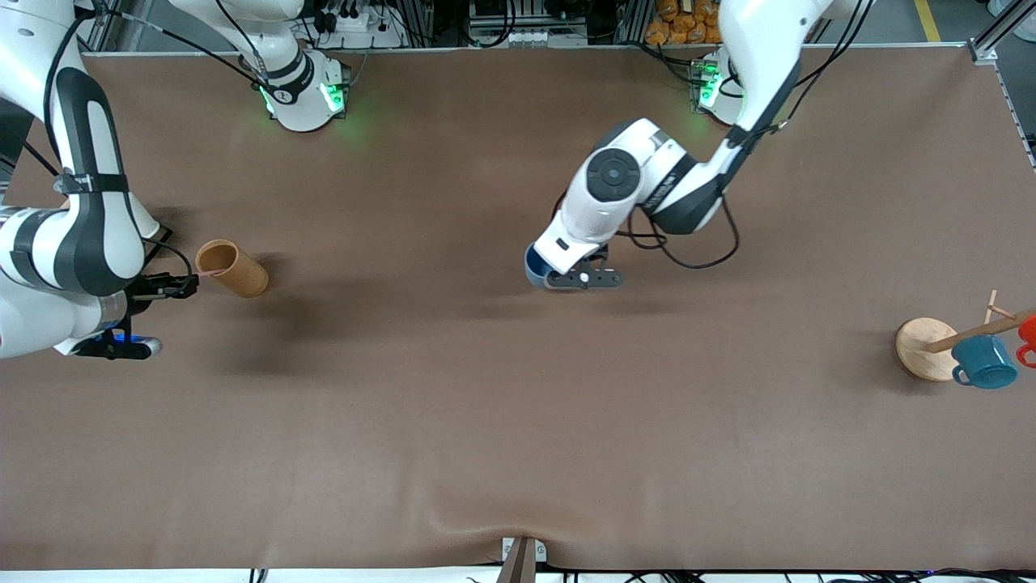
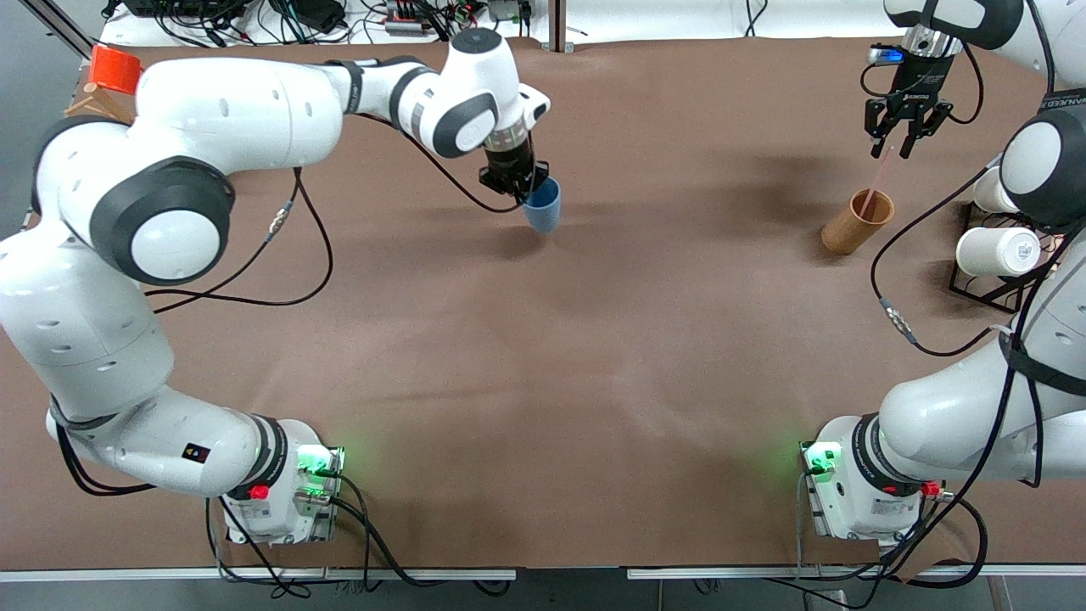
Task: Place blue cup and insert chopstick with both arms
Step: 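Lift the chopstick with the right gripper while the left gripper carries the cup, then lower the blue cup onto the table middle with the left gripper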
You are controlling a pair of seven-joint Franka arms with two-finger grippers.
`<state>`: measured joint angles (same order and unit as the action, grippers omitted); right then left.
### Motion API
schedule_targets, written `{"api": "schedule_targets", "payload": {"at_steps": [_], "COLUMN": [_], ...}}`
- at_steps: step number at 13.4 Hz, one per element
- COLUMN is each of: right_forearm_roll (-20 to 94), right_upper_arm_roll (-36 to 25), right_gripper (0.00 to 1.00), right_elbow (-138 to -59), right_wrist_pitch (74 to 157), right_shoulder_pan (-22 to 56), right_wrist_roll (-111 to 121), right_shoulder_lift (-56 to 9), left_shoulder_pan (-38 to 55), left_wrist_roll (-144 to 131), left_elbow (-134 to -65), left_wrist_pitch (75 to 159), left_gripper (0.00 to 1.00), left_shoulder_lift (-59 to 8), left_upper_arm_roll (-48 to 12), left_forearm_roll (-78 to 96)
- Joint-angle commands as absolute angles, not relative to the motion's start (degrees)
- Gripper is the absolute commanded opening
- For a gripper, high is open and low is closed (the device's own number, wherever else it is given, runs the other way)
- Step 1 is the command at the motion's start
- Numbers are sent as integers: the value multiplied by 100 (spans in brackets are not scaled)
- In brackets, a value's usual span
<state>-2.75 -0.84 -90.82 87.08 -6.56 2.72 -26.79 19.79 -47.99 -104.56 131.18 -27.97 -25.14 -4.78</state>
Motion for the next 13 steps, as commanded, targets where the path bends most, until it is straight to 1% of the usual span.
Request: {"api": "schedule_targets", "payload": {"at_steps": [1, 2, 3, 7, 8, 9, 10, 11, 13], "right_forearm_roll": [-176, -176, -176, -176, -176, -176, -167, -167, -132], "right_upper_arm_roll": [-26, -26, -26, -26, -18, -18, -18, -18, -18], "right_gripper": [42, 40, 36, 28, 27, 23, 20, 17, 14], "right_elbow": [-9141, -9141, -9141, -9141, -9141, -9141, -9141, -9141, -9132], "right_wrist_pitch": [8675, 8657, 8657, 8657, 8649, 8648, 8648, 8640, 8604], "right_shoulder_pan": [-712, -712, -703, -694, -694, -694, -677, -668, -668], "right_wrist_roll": [185, 185, 176, 176, 184, 176, 176, 176, 176], "right_shoulder_lift": [-2646, -2646, -2637, -2637, -2628, -2619, -2610, -2602, -2602], "left_shoulder_pan": [2276, 2398, 2460, 2575, 2627, 2628, 2628, 2628, 2593], "left_wrist_roll": [-5378, -5466, -5641, -6011, -6020, -6021, -6038, -6186, -6380], "left_elbow": [-10266, -10283, -10274, -10266, -10266, -10257, -10257, -10257, -10257], "left_wrist_pitch": [13297, 13402, 13429, 13544, 13544, 13544, 13544, 13544, 13465], "left_gripper": [0, 0, 0, 0, 19, 49, 92, 100, 100], "left_shoulder_lift": [-3067, -3111, -3129, -3261, -3278, -3304, -3305, -3261, -3069], "left_upper_arm_roll": [-2461, -2452, -2452, -2443, -2443, -2443, -2443, -2443, -2443], "left_forearm_roll": [-755, -825, -913, -1213, -1213, -1213, -1204, -1222, -1213]}}
